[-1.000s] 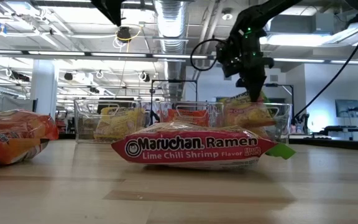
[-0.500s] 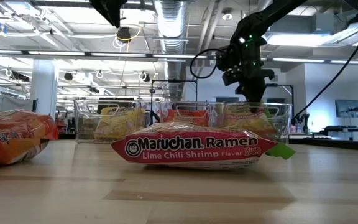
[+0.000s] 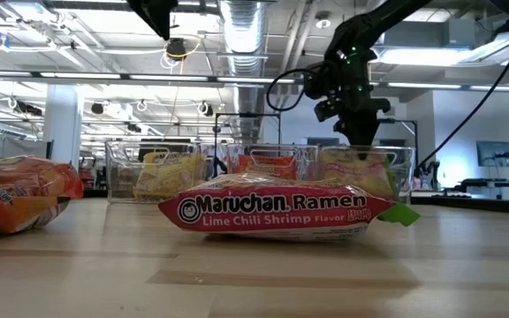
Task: Sort Maruchan noodles
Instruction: Put the green noodle pack into the right transparent bin, then put the orange noodle pack into the middle transparent bin
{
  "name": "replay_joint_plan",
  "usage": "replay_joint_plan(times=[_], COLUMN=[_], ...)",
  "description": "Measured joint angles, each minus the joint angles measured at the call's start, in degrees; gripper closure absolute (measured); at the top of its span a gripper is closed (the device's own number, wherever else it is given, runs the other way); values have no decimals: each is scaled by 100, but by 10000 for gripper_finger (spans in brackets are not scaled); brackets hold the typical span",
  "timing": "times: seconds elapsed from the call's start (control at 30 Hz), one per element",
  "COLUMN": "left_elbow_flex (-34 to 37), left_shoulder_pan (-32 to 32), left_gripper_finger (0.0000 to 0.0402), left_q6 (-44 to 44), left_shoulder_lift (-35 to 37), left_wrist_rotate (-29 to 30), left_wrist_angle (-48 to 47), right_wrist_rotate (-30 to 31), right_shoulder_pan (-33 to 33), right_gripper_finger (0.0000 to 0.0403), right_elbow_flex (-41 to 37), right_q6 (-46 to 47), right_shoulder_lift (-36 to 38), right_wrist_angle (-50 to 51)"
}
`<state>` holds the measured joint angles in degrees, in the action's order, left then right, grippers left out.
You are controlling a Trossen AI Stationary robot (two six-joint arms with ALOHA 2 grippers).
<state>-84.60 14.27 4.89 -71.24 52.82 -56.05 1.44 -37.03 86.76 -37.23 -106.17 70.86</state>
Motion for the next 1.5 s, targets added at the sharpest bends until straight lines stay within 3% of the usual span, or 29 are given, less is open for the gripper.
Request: replay_joint_plan(times=[0.37,0.97,1.3,1.5], left_elbow_flex=[0,-47,-1238,-1972], left_shoulder_pan=[326,169,-488,-637], left_gripper_finger=[301,301,301,301], left_q6=[288,264,11,-21], left_shoulder_lift=[0,58,92,87], left_wrist_rotate=[7,12,46,5], left_wrist_angle=[-2,-94,-856,-1697], right_wrist_rotate=[60,25,5,-3], right_shoulder_pan=[154,152,440,873], right_gripper_finger=[201,193,193,193], right_elbow_flex=[2,1195,1282,1281], right_q6=[452,1911,2947,2990], right_shoulder_lift=[0,-2,-2,-2], right_wrist_angle=[70,1263,1921,1920])
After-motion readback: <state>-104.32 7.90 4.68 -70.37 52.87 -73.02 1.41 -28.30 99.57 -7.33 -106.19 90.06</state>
